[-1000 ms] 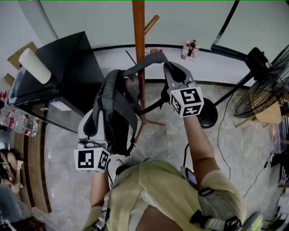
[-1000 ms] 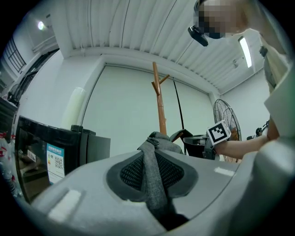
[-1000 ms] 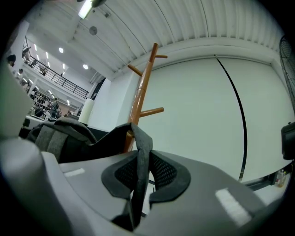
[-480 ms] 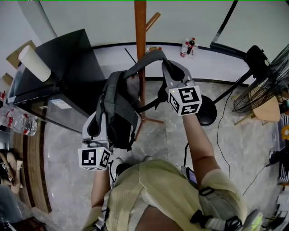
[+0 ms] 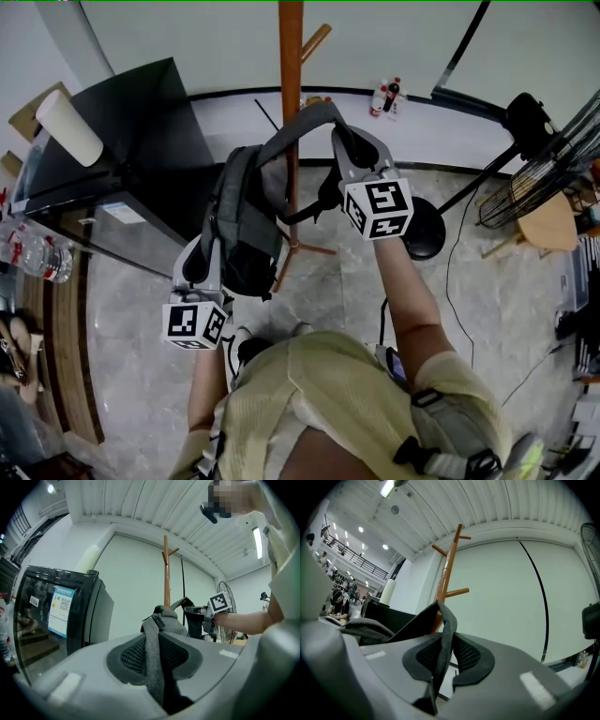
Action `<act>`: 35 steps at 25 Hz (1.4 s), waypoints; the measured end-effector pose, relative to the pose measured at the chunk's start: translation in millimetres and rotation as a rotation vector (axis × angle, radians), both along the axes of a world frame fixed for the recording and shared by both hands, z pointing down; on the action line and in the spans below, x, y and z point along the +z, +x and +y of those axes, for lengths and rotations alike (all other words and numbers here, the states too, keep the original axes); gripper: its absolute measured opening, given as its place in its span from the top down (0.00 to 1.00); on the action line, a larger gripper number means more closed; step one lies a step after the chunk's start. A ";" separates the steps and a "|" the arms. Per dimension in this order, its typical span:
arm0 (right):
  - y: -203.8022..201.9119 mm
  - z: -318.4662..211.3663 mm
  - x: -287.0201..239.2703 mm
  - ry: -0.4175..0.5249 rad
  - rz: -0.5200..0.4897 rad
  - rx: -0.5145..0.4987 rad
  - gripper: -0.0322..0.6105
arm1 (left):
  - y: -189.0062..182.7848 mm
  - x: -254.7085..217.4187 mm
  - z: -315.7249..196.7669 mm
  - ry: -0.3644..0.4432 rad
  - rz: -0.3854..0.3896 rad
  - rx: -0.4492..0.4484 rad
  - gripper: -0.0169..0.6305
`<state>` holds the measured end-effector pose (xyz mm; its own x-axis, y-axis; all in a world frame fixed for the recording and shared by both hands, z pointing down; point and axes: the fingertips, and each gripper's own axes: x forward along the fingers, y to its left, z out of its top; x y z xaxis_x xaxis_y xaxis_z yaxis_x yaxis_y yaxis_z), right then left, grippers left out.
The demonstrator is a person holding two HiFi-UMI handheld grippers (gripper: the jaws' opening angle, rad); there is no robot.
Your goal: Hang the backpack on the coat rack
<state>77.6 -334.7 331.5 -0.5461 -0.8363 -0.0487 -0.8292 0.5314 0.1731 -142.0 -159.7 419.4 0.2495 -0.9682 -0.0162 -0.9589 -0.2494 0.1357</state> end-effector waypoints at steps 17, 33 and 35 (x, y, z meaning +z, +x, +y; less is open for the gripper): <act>3.3 5.8 8.8 -0.005 0.002 0.071 0.86 | -4.1 26.6 0.1 -0.077 -0.108 -0.012 0.78; 4.5 23.7 16.9 -0.042 -0.030 0.080 0.86 | -8.2 30.7 7.2 -0.114 -0.146 -0.025 0.76; 5.1 25.0 18.6 -0.047 -0.032 0.083 0.86 | -8.8 25.8 7.6 -0.095 -0.144 -0.029 0.76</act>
